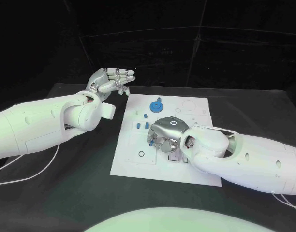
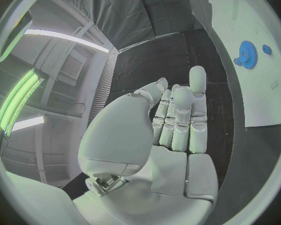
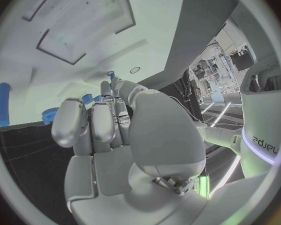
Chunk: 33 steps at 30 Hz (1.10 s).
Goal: Assemble the parts on the task board
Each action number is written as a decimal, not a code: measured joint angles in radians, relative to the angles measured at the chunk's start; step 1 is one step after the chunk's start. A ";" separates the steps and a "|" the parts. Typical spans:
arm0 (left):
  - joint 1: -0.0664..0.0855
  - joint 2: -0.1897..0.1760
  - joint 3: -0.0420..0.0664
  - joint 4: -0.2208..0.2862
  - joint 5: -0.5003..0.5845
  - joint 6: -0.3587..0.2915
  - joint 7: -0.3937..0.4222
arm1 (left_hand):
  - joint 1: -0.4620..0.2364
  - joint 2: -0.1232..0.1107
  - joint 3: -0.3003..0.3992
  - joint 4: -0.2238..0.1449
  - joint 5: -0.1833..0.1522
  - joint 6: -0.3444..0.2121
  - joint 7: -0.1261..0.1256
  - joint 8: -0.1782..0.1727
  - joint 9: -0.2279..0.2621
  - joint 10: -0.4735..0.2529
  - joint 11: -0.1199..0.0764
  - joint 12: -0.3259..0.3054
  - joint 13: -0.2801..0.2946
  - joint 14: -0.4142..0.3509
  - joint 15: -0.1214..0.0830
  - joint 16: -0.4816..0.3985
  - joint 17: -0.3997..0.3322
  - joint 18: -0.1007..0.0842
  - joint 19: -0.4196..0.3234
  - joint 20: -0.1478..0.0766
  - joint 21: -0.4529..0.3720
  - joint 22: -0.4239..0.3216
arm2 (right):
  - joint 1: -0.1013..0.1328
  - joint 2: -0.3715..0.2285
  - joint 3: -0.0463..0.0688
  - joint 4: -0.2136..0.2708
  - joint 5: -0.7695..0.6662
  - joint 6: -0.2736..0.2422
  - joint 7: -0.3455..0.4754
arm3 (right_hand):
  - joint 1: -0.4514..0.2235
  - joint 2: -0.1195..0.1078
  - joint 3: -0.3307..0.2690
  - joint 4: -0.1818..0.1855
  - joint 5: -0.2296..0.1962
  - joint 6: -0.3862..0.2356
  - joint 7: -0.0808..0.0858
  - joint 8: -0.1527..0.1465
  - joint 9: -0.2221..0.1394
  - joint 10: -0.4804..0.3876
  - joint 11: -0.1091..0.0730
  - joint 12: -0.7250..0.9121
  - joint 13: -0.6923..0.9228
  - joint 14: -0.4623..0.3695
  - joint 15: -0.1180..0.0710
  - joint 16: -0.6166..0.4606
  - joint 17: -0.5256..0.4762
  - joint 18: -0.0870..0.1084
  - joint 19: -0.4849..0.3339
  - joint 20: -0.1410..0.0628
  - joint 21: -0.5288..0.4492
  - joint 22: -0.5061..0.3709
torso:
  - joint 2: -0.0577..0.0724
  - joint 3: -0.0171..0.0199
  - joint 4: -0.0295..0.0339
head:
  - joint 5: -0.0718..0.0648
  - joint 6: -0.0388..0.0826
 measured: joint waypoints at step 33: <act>0.000 -0.002 0.000 0.002 0.000 0.003 -0.002 | 0.000 0.000 0.000 0.000 0.000 0.000 0.000 0.004 -0.001 -0.007 0.000 0.004 0.000 -0.007 0.000 0.000 -0.004 0.000 0.000 0.000 0.000 -0.001 | 0.000 0.030 0.001 -0.029 -0.030 0.045 -0.004 | 0.000 0.000 -0.003 -0.003 -0.001 0.001 0.001 -0.006 0.000 0.004 0.004 -0.004 0.001 0.000 0.000 0.000 -0.004 0.000 0.000 0.000 0.000 -0.001 | -0.001 -0.0002 -0.0001 | 0.004 -0.005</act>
